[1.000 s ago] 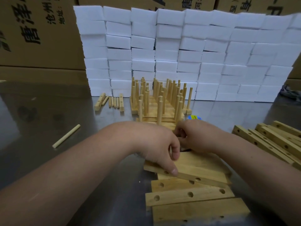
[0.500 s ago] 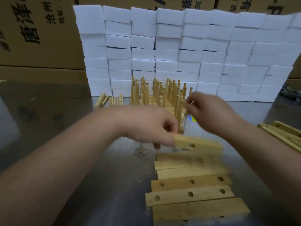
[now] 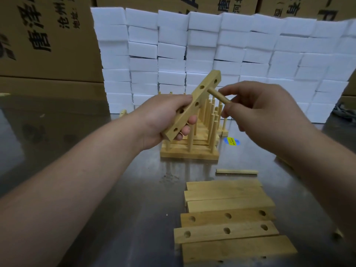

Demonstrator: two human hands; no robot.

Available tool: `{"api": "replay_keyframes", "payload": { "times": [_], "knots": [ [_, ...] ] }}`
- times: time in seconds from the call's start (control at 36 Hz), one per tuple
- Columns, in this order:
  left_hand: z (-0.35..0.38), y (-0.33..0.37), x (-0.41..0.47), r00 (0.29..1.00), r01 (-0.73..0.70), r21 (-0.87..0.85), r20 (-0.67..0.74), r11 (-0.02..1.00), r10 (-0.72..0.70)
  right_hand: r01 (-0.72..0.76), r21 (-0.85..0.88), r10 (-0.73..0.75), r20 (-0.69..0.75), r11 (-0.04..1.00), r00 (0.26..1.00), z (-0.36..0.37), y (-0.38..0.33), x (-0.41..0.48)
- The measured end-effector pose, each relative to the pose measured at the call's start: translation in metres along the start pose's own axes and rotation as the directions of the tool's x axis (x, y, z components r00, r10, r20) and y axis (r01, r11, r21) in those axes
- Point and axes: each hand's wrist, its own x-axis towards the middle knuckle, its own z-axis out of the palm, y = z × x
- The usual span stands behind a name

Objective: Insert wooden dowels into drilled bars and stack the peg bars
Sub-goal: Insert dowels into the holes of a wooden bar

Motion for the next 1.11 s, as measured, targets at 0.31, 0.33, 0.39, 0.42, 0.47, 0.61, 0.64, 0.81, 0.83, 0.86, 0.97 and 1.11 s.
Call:
{"api": "replay_keyframes", "payload": {
  "times": [0.31,0.33,0.39,0.42,0.47,0.61,0.64,0.81,0.83,0.86,0.97,1.11],
  "knots": [
    [0.0,-0.003,0.001,0.999,-0.026,-0.052,0.045,0.998,0.028,-0.004,-0.042,0.002,-0.039,0.999,0.999,0.002,0.0,-0.002],
    [0.0,-0.004,0.001,0.998,-0.029,-0.049,0.057,0.998,0.032,-0.016,-0.046,0.013,-0.049,0.999,0.999,0.001,0.001,-0.002],
    [-0.001,-0.004,0.001,0.997,-0.036,-0.036,0.072,0.999,0.039,-0.031,-0.053,0.027,-0.06,0.998,0.998,0.0,0.002,-0.001],
    [-0.001,-0.005,0.002,0.997,-0.043,-0.025,0.07,0.999,0.044,-0.035,-0.053,0.032,-0.058,0.998,0.998,-0.001,0.002,-0.001],
    [-0.001,-0.005,0.003,0.996,-0.059,-0.009,0.061,0.998,0.059,-0.044,-0.049,0.042,-0.043,0.998,0.998,-0.001,0.001,-0.001],
    [-0.003,-0.006,0.003,0.994,-0.1,0.029,0.057,0.995,0.098,-0.061,-0.078,0.059,-0.022,0.995,0.998,0.001,0.001,-0.001],
    [-0.003,-0.006,0.003,0.993,-0.105,0.038,0.054,0.994,0.103,-0.064,-0.078,0.062,-0.022,0.995,0.998,0.001,0.001,-0.001],
    [-0.001,-0.007,0.004,0.985,-0.174,0.224,0.056,0.959,0.166,-0.07,-0.08,0.069,-0.013,0.994,0.998,0.003,0.001,-0.003],
    [-0.001,-0.008,0.004,0.984,-0.18,0.301,0.059,0.936,0.17,-0.064,-0.071,0.063,-0.01,0.995,0.998,0.003,0.001,-0.003],
    [0.0,-0.009,0.004,0.984,-0.176,0.349,0.068,0.92,0.163,-0.058,-0.055,0.058,-0.005,0.997,0.998,0.004,0.0,-0.004],
    [0.008,-0.01,0.002,0.988,-0.128,0.331,0.128,0.935,0.09,-0.031,-0.046,0.031,-0.009,0.998,0.999,0.005,-0.001,-0.004],
    [0.006,-0.008,0.003,0.998,-0.055,0.16,0.007,0.986,0.055,-0.06,-0.068,0.054,-0.081,0.996,0.995,-0.002,0.004,0.0]
  ]
}}
